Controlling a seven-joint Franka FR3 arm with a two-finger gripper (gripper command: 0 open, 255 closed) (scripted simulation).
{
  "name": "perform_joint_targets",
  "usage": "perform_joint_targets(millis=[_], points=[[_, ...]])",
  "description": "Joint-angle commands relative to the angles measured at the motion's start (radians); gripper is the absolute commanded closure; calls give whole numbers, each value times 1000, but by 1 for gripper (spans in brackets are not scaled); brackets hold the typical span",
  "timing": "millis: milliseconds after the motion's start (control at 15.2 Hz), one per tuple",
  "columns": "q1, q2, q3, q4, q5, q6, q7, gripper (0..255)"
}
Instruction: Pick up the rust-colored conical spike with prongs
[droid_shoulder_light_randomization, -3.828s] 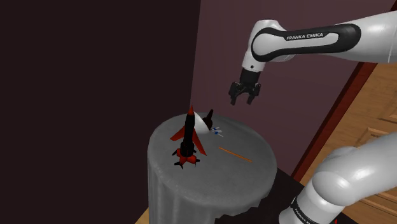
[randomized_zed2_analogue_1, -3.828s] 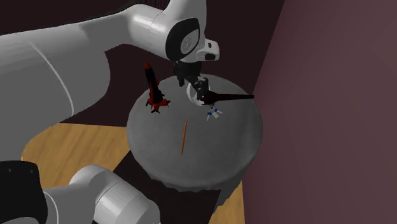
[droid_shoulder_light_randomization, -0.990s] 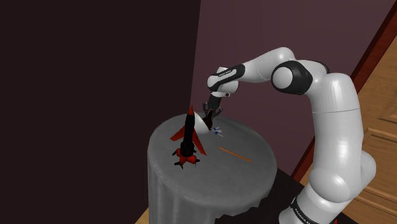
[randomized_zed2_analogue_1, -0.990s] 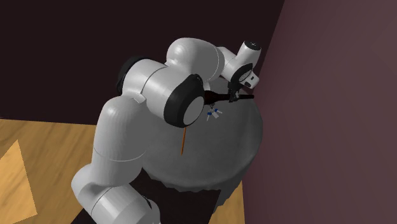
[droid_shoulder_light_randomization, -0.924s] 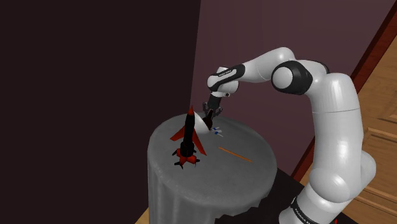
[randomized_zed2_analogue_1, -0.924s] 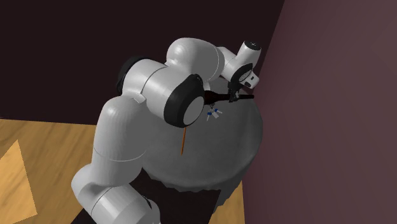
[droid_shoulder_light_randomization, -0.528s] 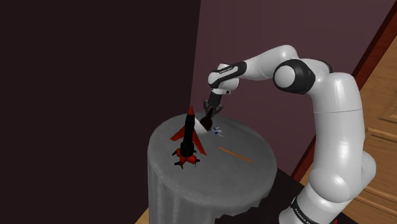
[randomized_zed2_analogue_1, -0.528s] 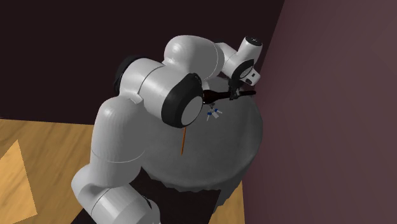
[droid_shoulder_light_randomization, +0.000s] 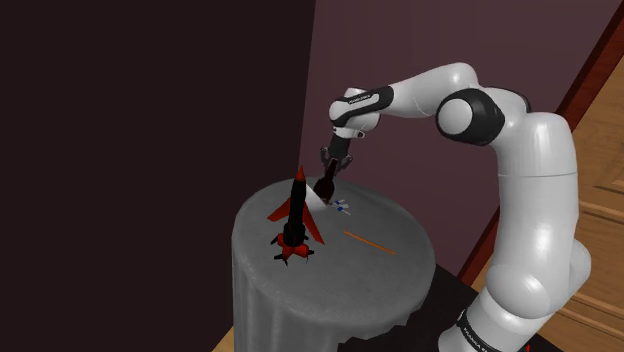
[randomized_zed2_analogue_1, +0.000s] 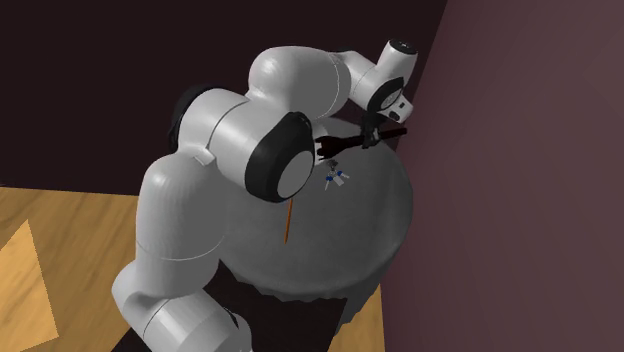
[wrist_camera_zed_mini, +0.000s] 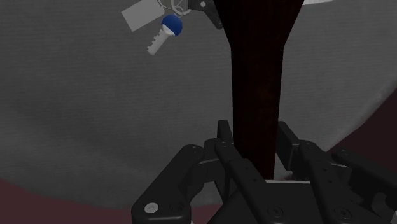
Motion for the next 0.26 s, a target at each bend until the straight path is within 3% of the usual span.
perform_joint_targets(millis=[0,198], points=[[-1,-10,-1,16,-3,-26,4,255],[-1,-16,-2,24,-4,-39,6,255]])
